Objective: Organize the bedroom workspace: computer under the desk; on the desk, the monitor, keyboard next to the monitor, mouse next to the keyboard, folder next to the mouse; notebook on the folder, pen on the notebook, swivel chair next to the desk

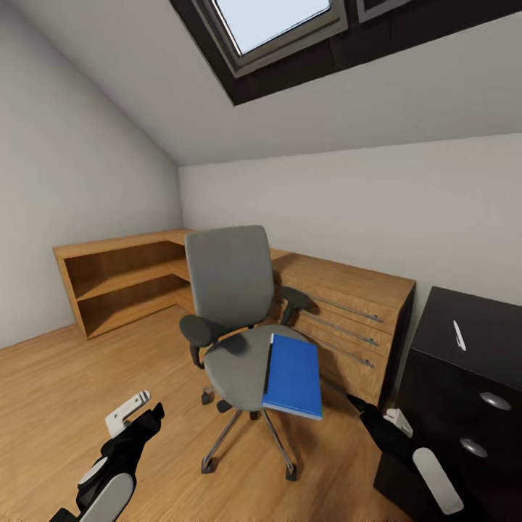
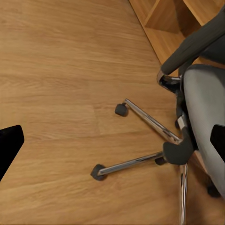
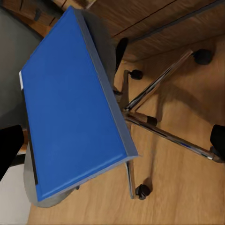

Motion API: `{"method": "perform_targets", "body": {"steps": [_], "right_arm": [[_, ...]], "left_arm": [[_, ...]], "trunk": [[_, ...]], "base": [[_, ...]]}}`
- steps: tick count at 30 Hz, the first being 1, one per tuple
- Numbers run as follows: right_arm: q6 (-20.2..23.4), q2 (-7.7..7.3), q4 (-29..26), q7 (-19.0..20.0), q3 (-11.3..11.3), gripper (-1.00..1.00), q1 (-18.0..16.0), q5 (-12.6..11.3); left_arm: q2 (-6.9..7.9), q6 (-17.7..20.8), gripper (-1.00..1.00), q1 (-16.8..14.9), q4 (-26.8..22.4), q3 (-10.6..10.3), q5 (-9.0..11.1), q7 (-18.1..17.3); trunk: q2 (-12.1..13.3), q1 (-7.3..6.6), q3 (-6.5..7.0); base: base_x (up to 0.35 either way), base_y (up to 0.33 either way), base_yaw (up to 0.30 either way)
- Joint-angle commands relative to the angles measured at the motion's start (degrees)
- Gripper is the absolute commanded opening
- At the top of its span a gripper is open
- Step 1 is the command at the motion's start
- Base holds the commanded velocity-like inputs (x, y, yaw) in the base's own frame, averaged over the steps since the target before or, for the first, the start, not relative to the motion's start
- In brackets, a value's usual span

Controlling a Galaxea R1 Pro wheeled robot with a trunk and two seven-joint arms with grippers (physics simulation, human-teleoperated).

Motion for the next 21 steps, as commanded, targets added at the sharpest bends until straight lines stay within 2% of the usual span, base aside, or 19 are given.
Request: {"method": "perform_targets", "body": {"steps": [1,5,7,11,15,21], "right_arm": [[0.83,0.01,-0.01,0.16,-0.17,1.00,-0.04,-0.63],[3.58,-0.10,0.00,0.16,-0.13,1.00,-0.04,-5.18],[5.10,-0.14,0.00,0.12,-0.21,1.00,-0.04,-6.70],[5.83,-0.06,0.00,0.33,-0.73,1.00,-0.04,-8.46],[5.90,0.13,0.00,2.65,-1.48,1.00,-0.04,-12.81],[5.89,0.10,0.08,3.84,-1.56,1.00,-0.04,-13.92]], "left_arm": [[0.05,0.30,1.00,-0.06,-0.08,-0.09,0.07,0.36],[0.05,0.30,1.00,-0.06,-0.08,-0.09,-0.01,0.36],[0.05,0.30,1.00,-0.06,-0.08,-0.09,0.03,0.36],[0.05,0.30,1.00,-0.06,-0.08,-0.19,0.05,0.36],[0.05,0.30,1.00,-0.06,-0.08,-0.48,-0.02,0.36],[0.05,0.28,1.00,-0.06,-0.08,-0.52,-0.11,0.36]], "trunk": [[-0.45,0.22,-0.25],[-2.05,1.10,-0.97],[-2.85,1.53,-1.32],[-4.46,2.41,-2.04],[-6.06,3.29,-2.76],[-8.47,4.61,-3.84]], "base": [[0.000,0.000,0.000],[0.000,0.000,0.000],[0.000,0.000,0.000],[0.000,0.000,0.000],[0.000,0.000,0.000],[0.000,0.000,0.000]]}}
